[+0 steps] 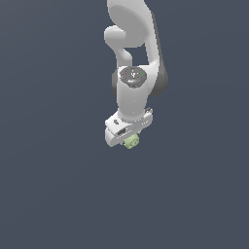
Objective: Pick up the object and move it to a goal position.
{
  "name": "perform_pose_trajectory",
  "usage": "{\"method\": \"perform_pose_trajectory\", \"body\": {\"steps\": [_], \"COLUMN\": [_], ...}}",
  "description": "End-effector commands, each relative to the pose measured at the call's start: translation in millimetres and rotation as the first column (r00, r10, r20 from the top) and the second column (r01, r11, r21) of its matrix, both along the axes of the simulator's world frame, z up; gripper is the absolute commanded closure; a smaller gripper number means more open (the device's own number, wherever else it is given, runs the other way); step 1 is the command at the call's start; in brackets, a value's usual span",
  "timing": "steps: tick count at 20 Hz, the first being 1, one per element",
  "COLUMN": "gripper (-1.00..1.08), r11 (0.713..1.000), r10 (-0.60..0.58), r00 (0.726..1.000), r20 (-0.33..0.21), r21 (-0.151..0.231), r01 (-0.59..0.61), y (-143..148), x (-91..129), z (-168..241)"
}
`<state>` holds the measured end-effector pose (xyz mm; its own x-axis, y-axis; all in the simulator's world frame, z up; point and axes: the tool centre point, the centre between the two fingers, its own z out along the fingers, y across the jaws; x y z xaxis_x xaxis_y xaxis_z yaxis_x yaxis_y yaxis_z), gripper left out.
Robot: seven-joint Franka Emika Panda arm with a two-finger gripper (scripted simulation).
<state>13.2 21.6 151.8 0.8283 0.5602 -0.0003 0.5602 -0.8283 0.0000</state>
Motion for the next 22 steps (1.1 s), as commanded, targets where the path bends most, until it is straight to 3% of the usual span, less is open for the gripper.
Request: {"method": "perform_pose_trajectory", "body": {"steps": [1,12,22], "gripper": [1.08,1.08,1.08], "r11": [1.000,1.000,1.000], "r10": [0.000,0.001,0.000], "r00": [1.000,1.000,1.000], "r20": [0.001,0.000,0.000], "r21": [0.000,0.001,0.001], "r01": [0.000,-0.001,0.000], "y": [-2.5,-12.4,-17.0], "x": [0.9,7.5,12.8], "z": [29.9,146.1,191.7]}}
